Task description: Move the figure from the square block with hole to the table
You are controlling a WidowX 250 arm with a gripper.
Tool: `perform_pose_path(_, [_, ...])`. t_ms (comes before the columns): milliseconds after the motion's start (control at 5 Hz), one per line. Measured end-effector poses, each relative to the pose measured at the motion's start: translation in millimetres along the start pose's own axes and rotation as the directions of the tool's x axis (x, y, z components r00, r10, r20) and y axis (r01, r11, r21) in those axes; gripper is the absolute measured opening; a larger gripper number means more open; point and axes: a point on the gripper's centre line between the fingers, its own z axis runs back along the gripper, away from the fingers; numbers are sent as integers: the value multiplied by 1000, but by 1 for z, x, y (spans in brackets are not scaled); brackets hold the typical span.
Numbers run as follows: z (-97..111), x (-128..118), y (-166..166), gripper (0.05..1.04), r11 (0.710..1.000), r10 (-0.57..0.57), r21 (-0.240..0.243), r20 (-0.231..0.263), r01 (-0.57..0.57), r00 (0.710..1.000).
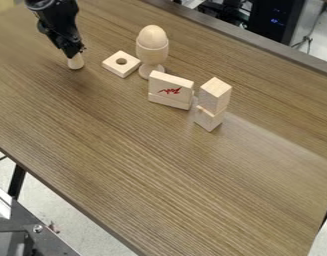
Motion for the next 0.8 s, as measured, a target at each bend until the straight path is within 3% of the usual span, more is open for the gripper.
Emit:
perform_pose_path(200, [-2, -3, -1, 728, 1000, 17, 9, -5, -17, 1000])
perform_pose_path(400, [-3, -6, -4, 982, 999, 36, 2, -7, -36, 999])
perform_pose_path(600, [15, -1, -2, 1001, 999, 53, 9, 13, -53, 999])
perform_pose_path(800, [41, 1, 0, 1001, 991, 133, -26, 38, -132, 990])
